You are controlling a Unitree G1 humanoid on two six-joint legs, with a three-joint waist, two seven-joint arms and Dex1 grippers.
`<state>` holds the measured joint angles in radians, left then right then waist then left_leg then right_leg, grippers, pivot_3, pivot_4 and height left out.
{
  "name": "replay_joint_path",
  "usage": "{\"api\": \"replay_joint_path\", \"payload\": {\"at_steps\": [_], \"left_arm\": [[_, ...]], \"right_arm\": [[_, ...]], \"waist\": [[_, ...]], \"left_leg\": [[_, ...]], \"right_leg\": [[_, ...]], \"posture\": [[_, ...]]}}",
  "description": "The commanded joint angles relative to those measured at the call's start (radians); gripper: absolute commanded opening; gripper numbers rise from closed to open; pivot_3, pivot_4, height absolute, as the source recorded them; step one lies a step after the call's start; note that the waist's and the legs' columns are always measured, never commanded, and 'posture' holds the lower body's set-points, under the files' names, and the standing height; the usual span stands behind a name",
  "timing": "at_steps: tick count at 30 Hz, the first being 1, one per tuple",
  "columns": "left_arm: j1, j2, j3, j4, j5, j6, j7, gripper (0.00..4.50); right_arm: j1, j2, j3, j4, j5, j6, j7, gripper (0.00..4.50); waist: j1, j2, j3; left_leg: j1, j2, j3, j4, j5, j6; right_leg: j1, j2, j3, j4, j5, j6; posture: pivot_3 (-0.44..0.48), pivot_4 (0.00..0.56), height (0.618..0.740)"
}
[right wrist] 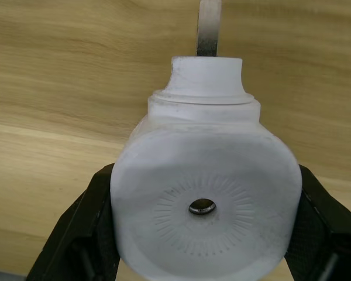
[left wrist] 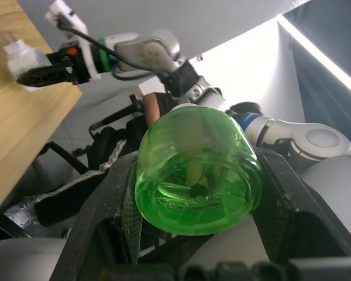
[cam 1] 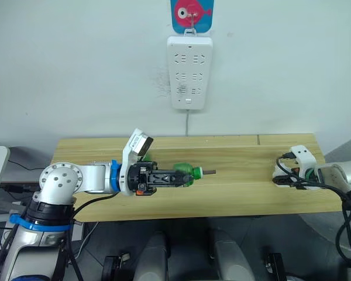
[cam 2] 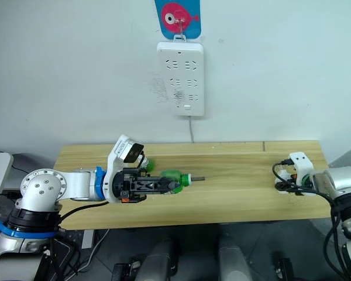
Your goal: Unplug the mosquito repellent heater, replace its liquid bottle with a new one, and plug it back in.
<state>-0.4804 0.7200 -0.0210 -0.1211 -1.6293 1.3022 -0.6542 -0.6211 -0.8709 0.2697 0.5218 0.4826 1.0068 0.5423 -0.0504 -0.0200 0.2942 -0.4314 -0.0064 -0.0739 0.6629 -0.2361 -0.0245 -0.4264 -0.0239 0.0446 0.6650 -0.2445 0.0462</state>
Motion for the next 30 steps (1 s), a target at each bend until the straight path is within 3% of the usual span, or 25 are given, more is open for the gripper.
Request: {"api": "replay_joint_path", "payload": {"at_steps": [1, 17, 21, 25, 30], "left_arm": [[0.006, 0.001, 0.034, -0.039, -0.029, 0.008, 0.003, 2.27], [0.009, -0.005, 0.039, -0.052, -0.035, 0.02, 0.005, 2.27], [0.005, -0.007, 0.037, -0.052, -0.031, 0.022, -0.001, 2.27], [0.006, -0.009, 0.037, -0.051, -0.026, 0.023, -0.008, 2.27], [0.019, -0.019, 0.044, -0.058, -0.009, 0.01, -0.012, 2.27]], "right_arm": [[-0.046, 0.02, -0.029, 0.084, -0.077, -0.021, 0.041, 3.01], [-0.105, 0.055, -0.062, 0.3, -0.298, -0.147, 0.186, 3.01], [-0.117, 0.06, -0.079, 0.317, -0.326, -0.16, 0.209, 4.44], [-0.12, 0.041, -0.091, 0.292, -0.346, -0.156, 0.23, 4.44], [-0.08, -0.067, -0.088, 0.063, -0.36, -0.119, 0.324, 4.44]], "waist": [[0.0, 0.0, 0.0], [0.002, 0.0, 0.0], [0.002, 0.0, 0.0], [0.0, 0.0, 0.0], [0.0, 0.002, 0.0]], "left_leg": [[0.0, 0.0, 0.0, 0.0, 0.0, 0.0], [0.0, -0.001, 0.0, 0.0, 0.0, 0.0], [0.0, -0.001, 0.0, 0.0, 0.0, 0.0], [0.0, -0.001, 0.0, 0.0, 0.0, 0.0], [0.0, -0.001, 0.0, 0.0, 0.0, 0.0]], "right_leg": [[0.0, 0.0, 0.0, 0.0, 0.0, 0.0], [0.0, -0.001, 0.0, 0.0, 0.0, 0.0], [0.0, -0.001, 0.0, 0.0, 0.0, 0.0], [0.0, -0.001, 0.0, 0.0, 0.0, 0.0], [0.0, -0.002, 0.0, 0.0, 0.0, 0.0]], "posture": [[-0.021, 0.304, 0.74], [-0.013, 0.3, 0.74], [-0.013, 0.3, 0.74], [-0.027, 0.29, 0.74], [-0.044, 0.272, 0.74]]}}
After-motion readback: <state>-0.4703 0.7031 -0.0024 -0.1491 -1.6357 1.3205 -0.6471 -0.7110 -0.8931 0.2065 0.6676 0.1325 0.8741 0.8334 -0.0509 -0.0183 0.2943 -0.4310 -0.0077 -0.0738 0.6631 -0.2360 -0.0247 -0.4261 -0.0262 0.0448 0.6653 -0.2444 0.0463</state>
